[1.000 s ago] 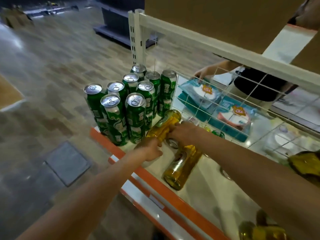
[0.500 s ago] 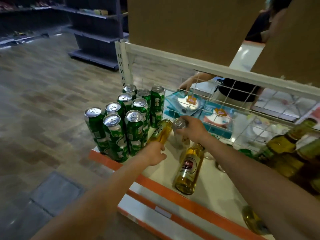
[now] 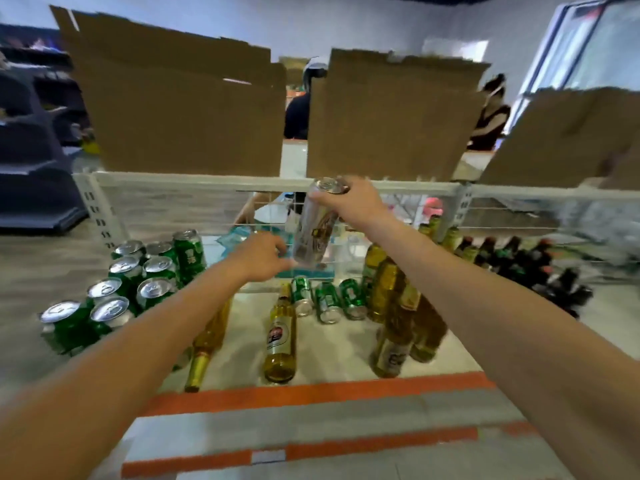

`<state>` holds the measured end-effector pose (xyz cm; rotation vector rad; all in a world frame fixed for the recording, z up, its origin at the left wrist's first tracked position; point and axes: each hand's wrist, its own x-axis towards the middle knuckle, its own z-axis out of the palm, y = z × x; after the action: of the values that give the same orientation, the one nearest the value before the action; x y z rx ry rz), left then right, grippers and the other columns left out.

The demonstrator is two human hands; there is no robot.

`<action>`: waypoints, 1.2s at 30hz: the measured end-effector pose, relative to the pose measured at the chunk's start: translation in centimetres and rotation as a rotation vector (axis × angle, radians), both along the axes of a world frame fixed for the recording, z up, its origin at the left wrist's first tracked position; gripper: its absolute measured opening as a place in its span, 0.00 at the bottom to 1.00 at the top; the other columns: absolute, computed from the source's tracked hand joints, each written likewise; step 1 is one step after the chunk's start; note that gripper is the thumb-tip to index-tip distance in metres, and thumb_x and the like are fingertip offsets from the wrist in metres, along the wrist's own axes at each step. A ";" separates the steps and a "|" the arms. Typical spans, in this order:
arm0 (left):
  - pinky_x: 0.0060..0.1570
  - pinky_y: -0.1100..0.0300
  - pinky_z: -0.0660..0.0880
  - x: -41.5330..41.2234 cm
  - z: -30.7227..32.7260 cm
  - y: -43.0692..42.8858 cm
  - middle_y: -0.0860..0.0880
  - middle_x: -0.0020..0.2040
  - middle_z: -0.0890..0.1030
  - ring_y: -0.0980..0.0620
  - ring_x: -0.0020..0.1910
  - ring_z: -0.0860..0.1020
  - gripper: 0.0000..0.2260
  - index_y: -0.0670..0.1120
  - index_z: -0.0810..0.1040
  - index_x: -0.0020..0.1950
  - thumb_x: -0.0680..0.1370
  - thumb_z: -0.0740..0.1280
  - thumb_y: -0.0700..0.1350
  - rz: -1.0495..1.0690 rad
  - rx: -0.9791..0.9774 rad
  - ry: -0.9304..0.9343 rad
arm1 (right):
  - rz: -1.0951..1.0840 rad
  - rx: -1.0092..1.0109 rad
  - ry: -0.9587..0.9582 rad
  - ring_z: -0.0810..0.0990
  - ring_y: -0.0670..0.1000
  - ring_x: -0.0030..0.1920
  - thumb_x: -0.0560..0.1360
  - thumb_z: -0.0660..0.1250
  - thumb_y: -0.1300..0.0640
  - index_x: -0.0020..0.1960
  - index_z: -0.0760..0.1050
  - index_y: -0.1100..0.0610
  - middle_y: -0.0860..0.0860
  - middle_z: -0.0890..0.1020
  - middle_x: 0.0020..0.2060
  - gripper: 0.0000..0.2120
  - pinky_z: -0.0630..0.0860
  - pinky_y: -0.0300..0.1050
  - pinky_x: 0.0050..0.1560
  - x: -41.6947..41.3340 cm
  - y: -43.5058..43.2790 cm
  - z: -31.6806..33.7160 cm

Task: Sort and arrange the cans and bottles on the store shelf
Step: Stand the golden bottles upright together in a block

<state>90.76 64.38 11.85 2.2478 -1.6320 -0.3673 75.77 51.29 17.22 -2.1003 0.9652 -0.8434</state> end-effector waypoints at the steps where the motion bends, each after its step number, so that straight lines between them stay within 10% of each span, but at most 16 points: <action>1: 0.59 0.54 0.73 -1.2 1.4 -0.7 0.45 0.61 0.80 0.47 0.58 0.78 0.19 0.44 0.78 0.65 0.78 0.69 0.51 -0.038 -0.009 -0.012 | -0.034 -0.027 -0.019 0.81 0.50 0.48 0.69 0.75 0.40 0.54 0.81 0.55 0.49 0.83 0.47 0.22 0.80 0.50 0.48 -2.0 -0.2 1.7; 16: 0.42 0.62 0.73 -36.9 8.9 -12.8 0.47 0.53 0.83 0.52 0.46 0.79 0.15 0.44 0.79 0.62 0.78 0.69 0.49 -0.556 -0.126 0.036 | -0.636 -0.042 -0.102 0.79 0.51 0.55 0.63 0.74 0.31 0.64 0.74 0.56 0.50 0.80 0.57 0.40 0.78 0.53 0.57 -44.8 -3.0 6.4; 23: 0.56 0.52 0.78 -58.0 5.9 -17.0 0.44 0.58 0.81 0.49 0.52 0.80 0.20 0.42 0.77 0.66 0.77 0.71 0.50 -0.761 -0.092 0.108 | -0.799 -0.010 0.059 0.76 0.57 0.62 0.69 0.75 0.39 0.71 0.69 0.59 0.54 0.76 0.64 0.38 0.75 0.51 0.58 -64.2 -3.5 1.6; 36: 0.56 0.51 0.76 -78.7 -1.7 -24.0 0.44 0.65 0.76 0.44 0.61 0.76 0.32 0.43 0.70 0.71 0.71 0.78 0.50 -0.766 0.039 0.456 | -0.904 0.058 0.023 0.74 0.54 0.62 0.68 0.76 0.39 0.70 0.68 0.56 0.53 0.75 0.65 0.38 0.73 0.49 0.59 -78.4 -7.6 -3.4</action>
<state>12.09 40.43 10.18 1.3165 -2.1368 -1.0101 -2.66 43.72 13.80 -1.5738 1.9709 -1.1805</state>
